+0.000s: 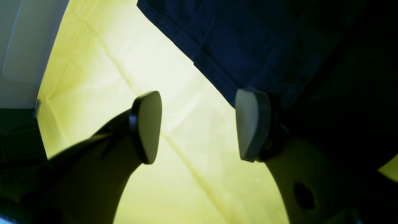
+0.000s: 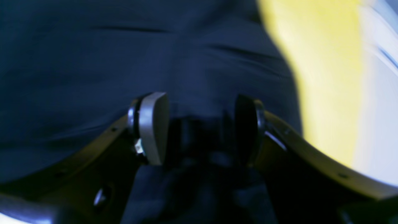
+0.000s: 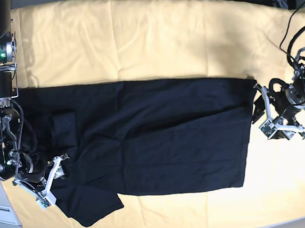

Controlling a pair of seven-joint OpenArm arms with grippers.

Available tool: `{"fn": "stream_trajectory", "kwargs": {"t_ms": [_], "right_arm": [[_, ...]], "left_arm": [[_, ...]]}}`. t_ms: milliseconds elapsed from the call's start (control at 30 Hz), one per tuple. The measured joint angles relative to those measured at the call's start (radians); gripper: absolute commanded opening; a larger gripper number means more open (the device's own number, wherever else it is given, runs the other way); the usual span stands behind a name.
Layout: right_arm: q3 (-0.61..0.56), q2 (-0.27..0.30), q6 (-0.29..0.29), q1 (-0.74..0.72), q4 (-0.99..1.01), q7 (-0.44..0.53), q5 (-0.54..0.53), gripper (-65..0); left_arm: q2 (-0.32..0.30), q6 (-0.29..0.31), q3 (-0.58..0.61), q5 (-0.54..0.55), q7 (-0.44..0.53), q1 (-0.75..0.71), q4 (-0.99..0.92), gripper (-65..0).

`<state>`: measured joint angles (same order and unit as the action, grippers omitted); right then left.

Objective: Fold the T-shirt properly
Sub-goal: 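Lay the shoulder section onto the shirt body and release the right gripper, then move both grippers to the shirt's two ends along its folded edge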

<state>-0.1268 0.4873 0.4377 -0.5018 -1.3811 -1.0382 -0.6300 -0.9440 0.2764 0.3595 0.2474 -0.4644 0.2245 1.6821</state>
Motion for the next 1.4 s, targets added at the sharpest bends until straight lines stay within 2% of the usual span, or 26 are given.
{"fn": "stream_trajectory", "kwargs": {"t_ms": [100, 167, 200, 267, 333, 367, 467, 600, 700, 733, 833, 867, 900, 1000, 1133, 1200, 1267, 1400], "right_arm": [[0.028, -0.003, 0.124, 0.007, -0.035, -0.155, -0.254, -34.1], [0.034, -0.003, 0.17, 0.018, -0.039, -0.237, -0.338, -38.1], [0.035, 0.0, 0.183, 0.027, -0.039, -0.276, -0.359, -40.6], [0.037, 0.005, 0.22, 0.058, -0.039, -0.319, -0.404, -47.7], [0.037, 0.005, 0.237, 0.1, -0.039, -0.356, -0.44, -56.4], [0.037, 0.006, 0.236, 0.123, -0.039, -0.37, -0.462, -58.5], [0.042, 0.024, 0.237, 0.189, -0.039, -0.371, -0.567, -59.1], [0.107, 0.089, 0.259, 0.254, -0.039, -0.373, -0.686, -59.1], [0.212, 0.114, 0.259, 0.296, -0.039, -0.373, -0.696, -59.1], [0.256, 0.119, 0.259, 0.307, -0.039, -0.373, -0.696, -59.1], [0.415, 0.138, 0.259, 0.34, -0.039, -0.374, -0.698, -59.1], [0.468, 0.144, 0.259, 0.349, -0.039, -0.374, -0.699, -59.1], [0.515, 0.15, 0.259, 0.358, -0.039, -0.373, -0.712, -59.4], [0.602, 0.181, 0.259, 0.418, -0.039, -0.369, -0.812, -65.0], [0.663, 0.185, 0.259, 0.509, -0.039, -0.373, -0.811, -65.0], [0.665, 0.183, 0.259, 0.555, -0.039, -0.373, -0.812, -65.0], [0.664, 0.176, 0.259, 0.591, -0.039, -0.377, -0.809, -65.0], [0.665, 0.174, 0.259, 0.637, -0.039, -0.373, -0.811, -65.0]], "left_arm": [[0.0, 0.0, 0.0, 0.0, 0.0, 0.0, 0.0, -27.5], [-0.001, 0.0, 0.0, 0.0, 0.0, 0.0, 0.0, -27.6], [0.0, 0.0, 0.0, 0.0, 0.0, 0.0, 0.0, -29.8], [0.0, 0.0, 0.0, 0.0, 0.0, 0.0, 0.0, -42.3], [0.0, 0.005, 0.0, 0.0, 0.0, 0.0, 0.0, -61.3], [0.0, 0.005, 0.0, 0.0, -0.005, 0.0, 0.0, -65.0], [0.0, 0.004, 0.0, 0.0, -0.007, 0.0, 0.0, -65.0], [0.0, 0.004, 0.0, 0.0, -0.008, 0.0, 0.0, -65.0], [0.001, 0.003, 0.0, -0.046, -0.028, 0.0, 0.0, -65.0], [0.002, -0.013, 0.0, -0.072, -0.032, -0.001, 0.0, -65.0], [0.001, -0.117, 0.0, -0.098, -0.034, -0.002, 0.0, -65.0], [-0.001, -0.115, 0.0, -0.098, -0.033, -0.001, 0.0, -65.0], [-0.001, -0.081, 0.0, -0.087, -0.033, 0.001, 0.0, -65.0], [0.002, 0.099, 0.0, -0.015, -0.033, -0.001, 0.001, -65.0], [0.001, 0.193, -0.001, 0.038, -0.062, -0.003, 0.002, -65.0], [0.0, 0.276, -0.001, 0.069, -0.052, 0.0, 0.002, -65.0], [0.002, 0.319, 0.0, 0.105, -0.032, -0.002, 0.003, -65.0], [0.003, 0.311, 0.0, 0.112, -0.018, -0.002, 0.003, -65.0]]}}
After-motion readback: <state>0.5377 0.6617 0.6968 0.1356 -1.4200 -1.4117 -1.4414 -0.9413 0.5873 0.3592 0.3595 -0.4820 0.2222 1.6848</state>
